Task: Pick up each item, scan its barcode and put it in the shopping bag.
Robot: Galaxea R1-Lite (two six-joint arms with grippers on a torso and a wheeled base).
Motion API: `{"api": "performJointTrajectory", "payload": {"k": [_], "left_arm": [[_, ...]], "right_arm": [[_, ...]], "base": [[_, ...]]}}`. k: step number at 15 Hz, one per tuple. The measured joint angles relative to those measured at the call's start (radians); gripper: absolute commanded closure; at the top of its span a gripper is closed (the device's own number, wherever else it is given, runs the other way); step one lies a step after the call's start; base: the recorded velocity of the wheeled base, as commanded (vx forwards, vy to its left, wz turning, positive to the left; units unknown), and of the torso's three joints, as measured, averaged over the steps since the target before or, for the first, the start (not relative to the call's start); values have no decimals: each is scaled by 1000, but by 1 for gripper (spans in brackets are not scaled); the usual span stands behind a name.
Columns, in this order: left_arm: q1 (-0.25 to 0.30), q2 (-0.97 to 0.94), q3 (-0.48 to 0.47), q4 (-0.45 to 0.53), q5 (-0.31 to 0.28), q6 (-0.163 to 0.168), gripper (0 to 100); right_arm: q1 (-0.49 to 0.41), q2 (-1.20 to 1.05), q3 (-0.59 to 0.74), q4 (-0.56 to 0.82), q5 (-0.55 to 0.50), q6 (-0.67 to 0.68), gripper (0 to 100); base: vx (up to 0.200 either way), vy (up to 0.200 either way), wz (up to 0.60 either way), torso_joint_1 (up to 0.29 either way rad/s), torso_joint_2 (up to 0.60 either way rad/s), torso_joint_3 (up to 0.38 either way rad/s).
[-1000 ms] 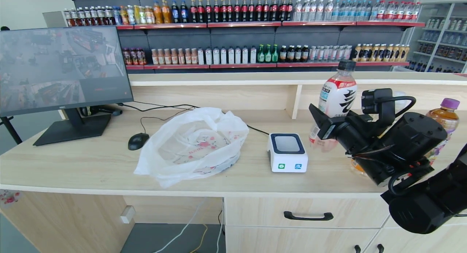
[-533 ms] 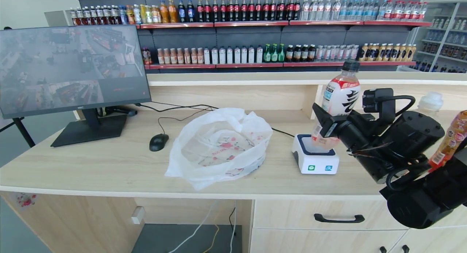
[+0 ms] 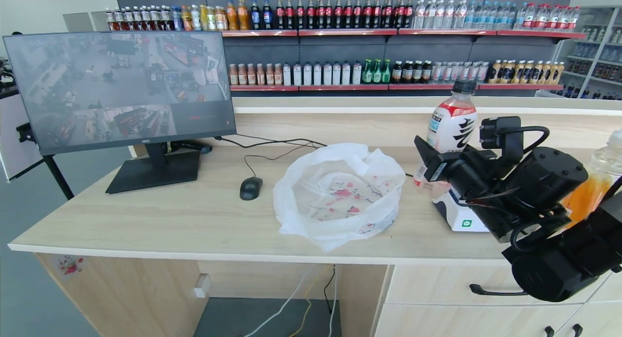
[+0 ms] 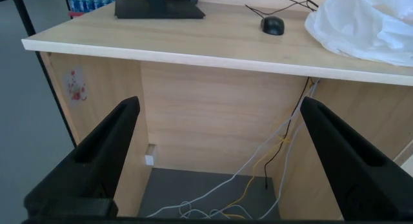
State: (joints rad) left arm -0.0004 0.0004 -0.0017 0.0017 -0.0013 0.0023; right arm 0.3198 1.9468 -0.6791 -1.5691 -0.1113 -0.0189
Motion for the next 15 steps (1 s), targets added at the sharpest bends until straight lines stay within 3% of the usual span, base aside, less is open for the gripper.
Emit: {"api": "performJointTrajectory", "payload": {"k": [5, 12, 15], "left_arm": [[0, 0, 0, 0, 0, 1, 0], [0, 0, 0, 0, 0, 1, 0], [0, 0, 0, 0, 0, 1, 0]], "right_arm": [[45, 24, -71, 3, 3, 0, 100], [184, 192, -376, 38, -13, -24, 100], [233, 251, -486, 98, -29, 40, 100]], "base": [[0, 0, 0, 0, 0, 0], [0, 0, 0, 0, 0, 0], [0, 0, 0, 0, 0, 0]]}}
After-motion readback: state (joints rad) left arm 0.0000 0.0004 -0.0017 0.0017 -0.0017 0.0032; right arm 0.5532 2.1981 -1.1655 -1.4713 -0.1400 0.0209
